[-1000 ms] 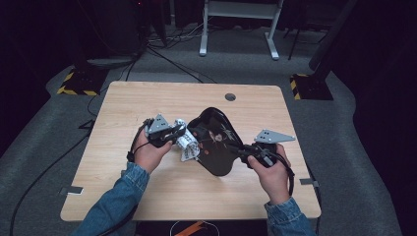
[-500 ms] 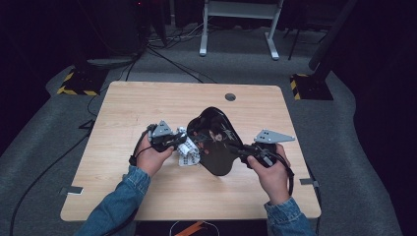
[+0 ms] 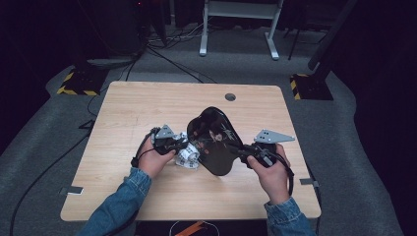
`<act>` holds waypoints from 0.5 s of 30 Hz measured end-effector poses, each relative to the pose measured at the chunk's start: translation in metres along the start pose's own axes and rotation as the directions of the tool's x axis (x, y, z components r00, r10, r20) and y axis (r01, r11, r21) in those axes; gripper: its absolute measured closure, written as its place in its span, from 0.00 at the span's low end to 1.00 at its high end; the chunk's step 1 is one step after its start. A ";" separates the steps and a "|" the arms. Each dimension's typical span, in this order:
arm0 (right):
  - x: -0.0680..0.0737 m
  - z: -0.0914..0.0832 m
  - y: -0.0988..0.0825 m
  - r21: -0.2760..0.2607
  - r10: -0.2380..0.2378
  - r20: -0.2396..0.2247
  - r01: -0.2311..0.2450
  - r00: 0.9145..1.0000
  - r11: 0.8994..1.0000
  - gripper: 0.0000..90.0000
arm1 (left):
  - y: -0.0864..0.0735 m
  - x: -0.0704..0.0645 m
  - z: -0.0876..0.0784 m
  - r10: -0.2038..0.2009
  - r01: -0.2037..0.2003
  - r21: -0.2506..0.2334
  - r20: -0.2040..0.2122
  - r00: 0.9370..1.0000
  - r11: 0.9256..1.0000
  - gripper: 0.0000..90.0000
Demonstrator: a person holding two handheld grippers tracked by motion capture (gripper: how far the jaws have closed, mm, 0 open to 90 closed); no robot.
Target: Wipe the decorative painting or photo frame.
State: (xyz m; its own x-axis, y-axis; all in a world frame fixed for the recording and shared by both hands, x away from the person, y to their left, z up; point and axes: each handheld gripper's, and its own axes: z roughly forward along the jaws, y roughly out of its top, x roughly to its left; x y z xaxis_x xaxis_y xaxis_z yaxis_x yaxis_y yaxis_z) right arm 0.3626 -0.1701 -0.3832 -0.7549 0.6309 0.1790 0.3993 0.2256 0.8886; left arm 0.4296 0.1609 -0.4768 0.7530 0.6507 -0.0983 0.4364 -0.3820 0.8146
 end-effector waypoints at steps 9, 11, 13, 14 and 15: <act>-0.001 0.000 0.000 -0.004 -0.001 -0.001 0.001 1.000 1.000 0.90 | -0.009 -0.005 0.007 -0.012 0.011 0.042 0.031 0.999 0.999 0.88; -0.001 0.000 0.000 -0.004 -0.002 -0.002 0.002 1.000 1.000 0.90 | -0.010 -0.006 0.007 -0.003 0.002 0.050 0.027 1.000 0.999 0.88; -0.001 0.000 0.000 -0.005 -0.004 -0.001 0.004 1.000 1.000 0.90 | -0.011 -0.007 0.008 -0.010 0.008 0.062 0.037 0.999 0.998 0.88; -0.001 0.001 0.000 -0.005 -0.004 -0.001 0.004 1.000 1.000 0.90 | -0.011 -0.008 0.009 -0.007 0.004 0.068 0.039 0.999 0.998 0.88; -0.001 0.001 0.000 -0.005 -0.005 -0.001 0.005 1.000 1.000 0.90 | -0.012 -0.008 0.009 0.003 -0.006 0.075 0.041 0.999 0.997 0.88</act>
State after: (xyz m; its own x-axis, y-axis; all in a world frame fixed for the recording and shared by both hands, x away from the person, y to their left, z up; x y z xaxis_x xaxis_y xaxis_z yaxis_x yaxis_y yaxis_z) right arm 0.3637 -0.1706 -0.3841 -0.7574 0.6289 0.1755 0.3931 0.2246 0.8917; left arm 0.4232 0.1544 -0.4909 0.7738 0.6221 -0.1191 0.4677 -0.4343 0.7698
